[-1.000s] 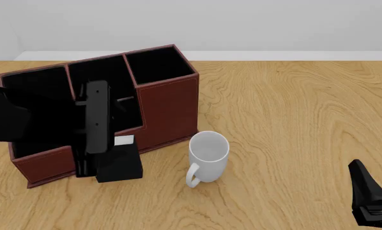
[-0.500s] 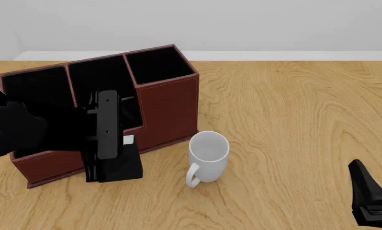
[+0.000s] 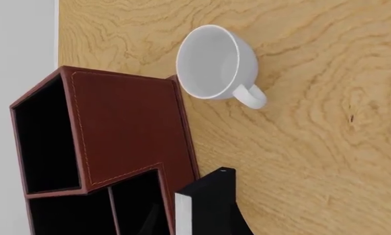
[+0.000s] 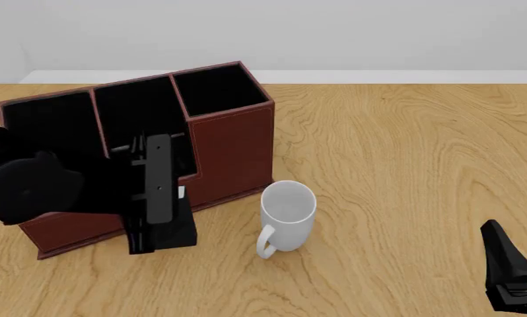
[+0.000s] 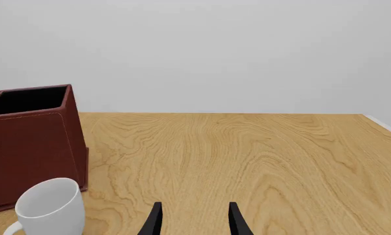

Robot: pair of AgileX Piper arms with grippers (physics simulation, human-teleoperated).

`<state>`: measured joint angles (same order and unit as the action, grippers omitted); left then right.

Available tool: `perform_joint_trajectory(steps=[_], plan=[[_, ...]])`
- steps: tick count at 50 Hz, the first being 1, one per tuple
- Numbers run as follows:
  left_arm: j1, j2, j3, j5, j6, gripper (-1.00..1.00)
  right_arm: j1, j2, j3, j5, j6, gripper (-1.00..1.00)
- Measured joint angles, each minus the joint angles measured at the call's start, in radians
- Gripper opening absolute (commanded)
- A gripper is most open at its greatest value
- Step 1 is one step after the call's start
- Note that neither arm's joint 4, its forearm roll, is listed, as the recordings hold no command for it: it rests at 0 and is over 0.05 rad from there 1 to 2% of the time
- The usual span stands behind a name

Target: Pick up the book and place it in the front compartment of the caddy.

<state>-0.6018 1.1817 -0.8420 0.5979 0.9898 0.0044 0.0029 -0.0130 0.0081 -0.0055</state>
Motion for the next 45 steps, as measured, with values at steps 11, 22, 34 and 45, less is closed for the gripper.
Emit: perform_joint_trajectory(steps=[11, 22, 34, 45], plan=[[0.008, 0.025, 0.011, -0.033, -0.003, 1.00, 0.000, 0.000, 0.000, 0.000, 0.000, 1.00], [0.016, 0.048, 0.018, -0.060, -0.003, 1.00, 0.000, 0.000, 0.000, 0.000, 0.000, 1.00], [0.026, 0.060, 0.023, -0.074, -0.001, 1.00, 0.000, 0.000, 0.000, 0.000, 0.000, 1.00], [0.036, 0.067, 0.035, -0.083, 0.001, 1.00, 0.000, 0.000, 0.000, 0.000, 0.000, 1.00]])
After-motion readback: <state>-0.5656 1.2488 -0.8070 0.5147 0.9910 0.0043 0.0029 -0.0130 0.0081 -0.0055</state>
